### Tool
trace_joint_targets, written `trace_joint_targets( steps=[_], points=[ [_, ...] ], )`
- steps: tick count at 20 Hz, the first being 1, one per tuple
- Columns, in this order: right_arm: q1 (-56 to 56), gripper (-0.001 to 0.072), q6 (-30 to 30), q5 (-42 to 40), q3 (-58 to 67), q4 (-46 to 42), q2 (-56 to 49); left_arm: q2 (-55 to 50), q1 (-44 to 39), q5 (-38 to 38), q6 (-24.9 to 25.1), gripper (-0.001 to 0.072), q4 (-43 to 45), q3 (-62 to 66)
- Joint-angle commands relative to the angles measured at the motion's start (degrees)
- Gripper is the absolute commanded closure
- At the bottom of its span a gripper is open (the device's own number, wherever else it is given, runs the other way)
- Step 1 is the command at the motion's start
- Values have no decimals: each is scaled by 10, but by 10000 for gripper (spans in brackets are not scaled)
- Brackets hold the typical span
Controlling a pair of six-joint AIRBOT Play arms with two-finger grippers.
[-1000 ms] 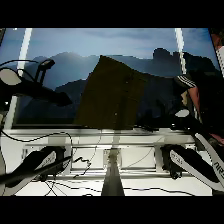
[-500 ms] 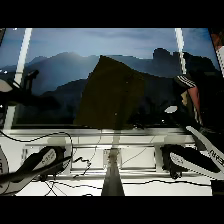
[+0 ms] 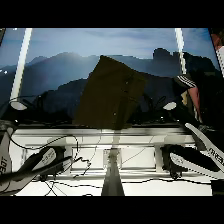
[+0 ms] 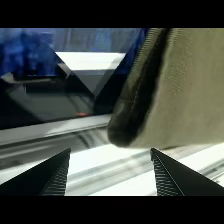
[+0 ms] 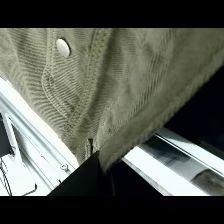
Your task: Fold the clothes and pants, and hang the long-sleeved shirts on hangers.
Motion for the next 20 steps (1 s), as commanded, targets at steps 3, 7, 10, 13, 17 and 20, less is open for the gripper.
trace_joint_targets(
  steps=[3, 7, 10, 13, 17, 20],
  points=[
    [1, 684, -5, -6, 2, -12, 0, 0, -19, 47, 51, 177, -87, -45],
    [1, 684, -5, -9, 12, -23, 0, -1, -101, 87, 50, 367, -87, -45],
    [0, 684, -4, 7, 48, -39, 0, 0, -161, 127, 50, 496, -119, -43],
    [0, 685, -1, 49, 116, -78, 0, 0, -175, 143, 101, 680, -218, -19],
    [0, 685, 52, 122, 259, -167, 10, 27, -175, 119, 152, 682, -292, 112],
    [0, 685, 87, 136, 378, -205, 55, 99, -174, 121, 156, 681, -292, 244]
  ],
)
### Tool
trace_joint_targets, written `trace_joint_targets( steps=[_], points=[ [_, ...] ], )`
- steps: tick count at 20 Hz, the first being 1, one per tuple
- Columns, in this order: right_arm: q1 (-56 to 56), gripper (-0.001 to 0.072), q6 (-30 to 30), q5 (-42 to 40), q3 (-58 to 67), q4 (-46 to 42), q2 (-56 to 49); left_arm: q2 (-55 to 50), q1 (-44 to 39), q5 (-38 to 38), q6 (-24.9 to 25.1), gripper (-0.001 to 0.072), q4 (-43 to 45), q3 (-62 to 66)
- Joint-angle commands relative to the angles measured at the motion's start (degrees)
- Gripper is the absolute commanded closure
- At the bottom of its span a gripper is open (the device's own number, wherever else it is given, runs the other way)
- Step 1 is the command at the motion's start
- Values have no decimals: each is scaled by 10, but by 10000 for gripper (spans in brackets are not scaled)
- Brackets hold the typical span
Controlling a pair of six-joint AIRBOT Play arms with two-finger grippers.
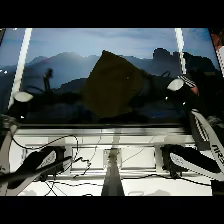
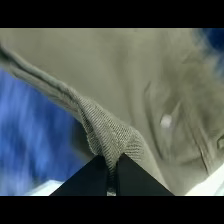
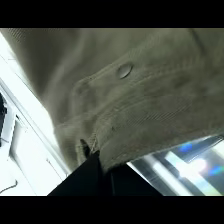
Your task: Fold the clothes and pants, and hang the long-sleeved shirts on hangers.
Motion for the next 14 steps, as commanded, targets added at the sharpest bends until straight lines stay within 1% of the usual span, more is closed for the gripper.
trace_joint_targets(
  steps=[1, 3, 4, 6, 8, 10, 11, 13, 14],
  points=[
    [0, 685, 40, 28, 141, -50, 50, 76, -2, 12, 19, 681, -22, 143],
    [0, 685, 39, 23, 210, -51, 92, 140, -2, 54, 19, 681, 19, 206],
    [0, 685, 39, 17, 240, -50, 116, 173, -2, 80, 18, 680, 36, 223],
    [0, 684, 45, -1, 274, -36, 167, 250, -2, 140, 18, 680, 44, 230],
    [0, 685, 77, -6, 285, 0, 214, 318, -2, 161, 18, 681, 44, 230],
    [0, 685, 139, -1, 285, 32, 256, 376, -2, 161, 17, 680, 44, 230],
    [0, 685, 170, 0, 285, 48, 274, 404, -2, 161, 5, 681, 44, 230],
    [0, 685, 200, -1, 285, 66, 298, 443, -2, 161, -38, 681, 51, 229],
    [0, 685, 213, -1, 284, 64, 303, 451, -2, 160, -85, 682, 81, 229]
  ],
)
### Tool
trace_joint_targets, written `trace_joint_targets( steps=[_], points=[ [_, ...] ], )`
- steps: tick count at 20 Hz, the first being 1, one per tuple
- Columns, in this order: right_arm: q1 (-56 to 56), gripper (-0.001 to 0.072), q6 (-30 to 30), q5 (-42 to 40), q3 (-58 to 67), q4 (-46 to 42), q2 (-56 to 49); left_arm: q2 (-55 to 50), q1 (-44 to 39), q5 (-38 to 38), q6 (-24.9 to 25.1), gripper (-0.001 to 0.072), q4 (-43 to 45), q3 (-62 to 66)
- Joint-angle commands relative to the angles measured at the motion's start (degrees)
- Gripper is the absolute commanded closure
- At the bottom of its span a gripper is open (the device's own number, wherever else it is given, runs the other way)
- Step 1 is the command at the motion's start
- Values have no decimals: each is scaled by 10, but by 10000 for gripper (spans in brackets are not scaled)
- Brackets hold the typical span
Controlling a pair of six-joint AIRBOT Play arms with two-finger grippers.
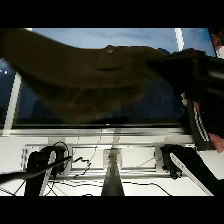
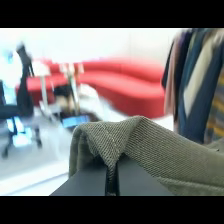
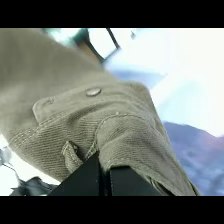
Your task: Fold the clothes and pants, and hang the long-sleeved shirts on hangers.
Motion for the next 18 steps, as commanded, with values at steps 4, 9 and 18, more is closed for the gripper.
trace_joint_targets(
  steps=[4, 9, 18],
  points=[
    [0, 685, 142, -13, -72, -37, 26, 11, 0, -83, -312, 682, 176, -34],
    [0, 684, 177, -293, -299, -87, -33, -175, -18, -85, -269, 681, 108, -179],
    [-97, 685, 188, -317, -360, -211, -188, -536, -191, -15, -141, 680, -11, -240]
  ],
)
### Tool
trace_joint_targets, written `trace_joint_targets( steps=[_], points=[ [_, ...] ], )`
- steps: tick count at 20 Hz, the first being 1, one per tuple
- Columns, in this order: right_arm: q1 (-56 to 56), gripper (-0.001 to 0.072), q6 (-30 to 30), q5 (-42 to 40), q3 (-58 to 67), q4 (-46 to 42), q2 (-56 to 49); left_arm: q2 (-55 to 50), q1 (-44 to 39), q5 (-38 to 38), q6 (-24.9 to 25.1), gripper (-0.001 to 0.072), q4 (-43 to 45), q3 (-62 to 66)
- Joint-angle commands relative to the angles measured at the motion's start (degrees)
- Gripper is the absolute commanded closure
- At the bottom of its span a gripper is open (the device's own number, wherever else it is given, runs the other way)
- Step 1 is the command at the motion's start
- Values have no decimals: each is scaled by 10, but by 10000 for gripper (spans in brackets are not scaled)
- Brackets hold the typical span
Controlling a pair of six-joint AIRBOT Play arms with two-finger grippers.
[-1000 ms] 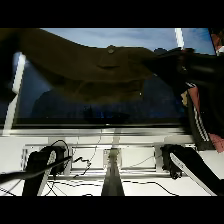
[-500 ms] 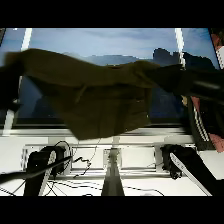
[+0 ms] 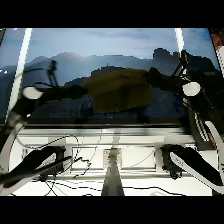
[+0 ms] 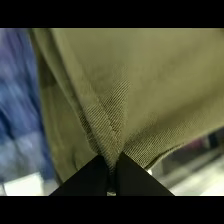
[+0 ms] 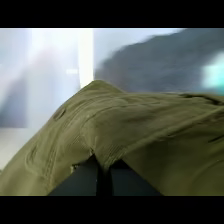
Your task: Fold the clothes and pants, and hang the long-sleeved shirts on hangers.
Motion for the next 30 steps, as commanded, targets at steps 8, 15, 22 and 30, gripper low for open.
trace_joint_targets(
  steps=[8, 15, 22, 30],
  points=[
    [-107, 602, -11, 337, -23, -272, -37, -182, -124, 26, 41, 519, -61, -7],
    [-108, 11, 24, 244, -21, -274, -37, -180, -120, 26, 73, 266, -89, 6],
    [-206, 35, -15, 341, 99, -255, -154, -180, -120, 25, 73, 267, -88, 8],
    [-249, 500, -181, 434, 98, 5, -301, -181, -120, 50, 73, 267, -88, 8]
  ],
)
